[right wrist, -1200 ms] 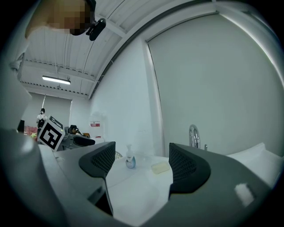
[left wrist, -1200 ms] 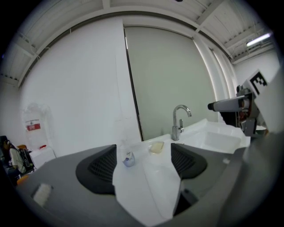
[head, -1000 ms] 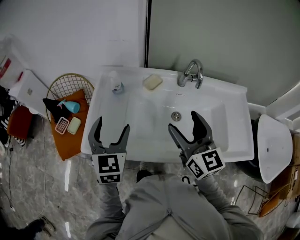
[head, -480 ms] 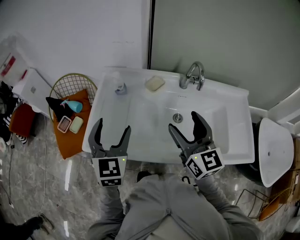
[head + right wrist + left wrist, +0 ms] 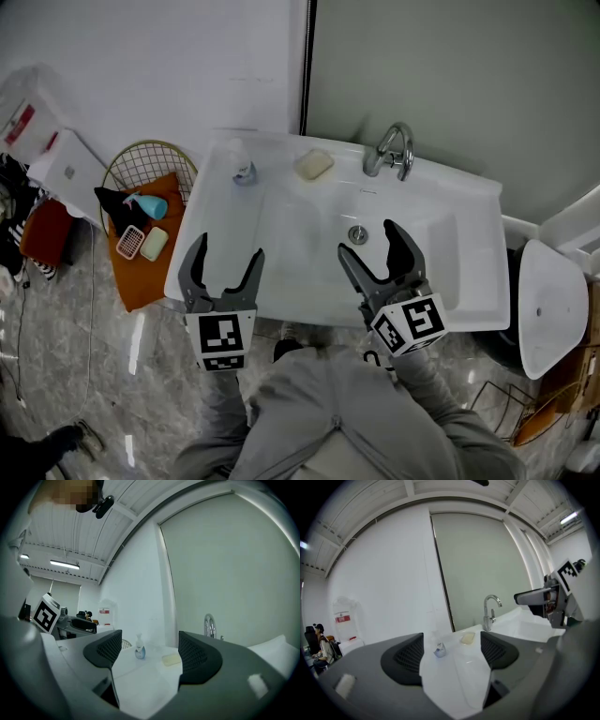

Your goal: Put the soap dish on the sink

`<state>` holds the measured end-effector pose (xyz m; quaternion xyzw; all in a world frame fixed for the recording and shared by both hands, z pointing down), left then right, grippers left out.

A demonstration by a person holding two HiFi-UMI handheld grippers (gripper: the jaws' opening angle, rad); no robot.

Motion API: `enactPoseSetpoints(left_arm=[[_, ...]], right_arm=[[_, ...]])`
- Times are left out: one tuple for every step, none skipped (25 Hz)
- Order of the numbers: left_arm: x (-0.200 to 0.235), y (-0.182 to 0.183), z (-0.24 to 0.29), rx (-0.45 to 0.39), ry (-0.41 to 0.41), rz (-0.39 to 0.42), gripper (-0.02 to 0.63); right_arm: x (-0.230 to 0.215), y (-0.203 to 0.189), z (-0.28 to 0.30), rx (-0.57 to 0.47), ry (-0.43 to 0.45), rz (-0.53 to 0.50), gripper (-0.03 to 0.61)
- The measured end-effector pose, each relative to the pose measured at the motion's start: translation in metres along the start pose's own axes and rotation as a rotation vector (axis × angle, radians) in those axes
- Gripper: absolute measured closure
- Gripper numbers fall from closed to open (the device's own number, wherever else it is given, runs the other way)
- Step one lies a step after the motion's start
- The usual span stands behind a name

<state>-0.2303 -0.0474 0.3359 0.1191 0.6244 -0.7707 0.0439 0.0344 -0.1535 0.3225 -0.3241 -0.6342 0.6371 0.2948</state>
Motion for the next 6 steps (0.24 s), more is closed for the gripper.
enactPoseSetpoints(left_arm=[[0.0001,0.0001,0.0004,0.0,0.001,-0.001,0.187],[0.0005,0.0003,0.0008,0.0,0.003,-0.001,0.187],[0.001,0.0006,0.0013,-0.001,0.004,-0.001,0.187],[0.0015,0.0009,0.0019,-0.002,0.004,-0.001,0.187],[0.002,0.0013,0.0026,-0.003,0.005,-0.001,0.187],[0.0024,0.0016,0.0034,-0.004,0.006,-0.001,0.187]], right_arm=[[-0.0006,-0.0002,0.0005,0.0,0.001,0.001,0.201],[-0.0009,-0.0004,0.0012,0.001,0.001,0.001,0.201],[-0.0011,-0.0005,0.0018,0.001,0.001,0.002,0.201],[-0.0014,-0.0006,0.0026,0.001,0.001,0.003,0.201],[-0.0017,-0.0007,0.0033,0.002,0.001,0.003,0.201],[-0.0021,-0.0008,0.0041,0.002,0.002,0.003,0.201]])
Point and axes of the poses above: the fingertips, and each gripper's own axes: z forward along the fingers, x to its left, y out of its top, the point moved 10 cm from there along -z, backward along the fingers, and after that the axes turned 2 degrees about y, right-handed, at the moved point
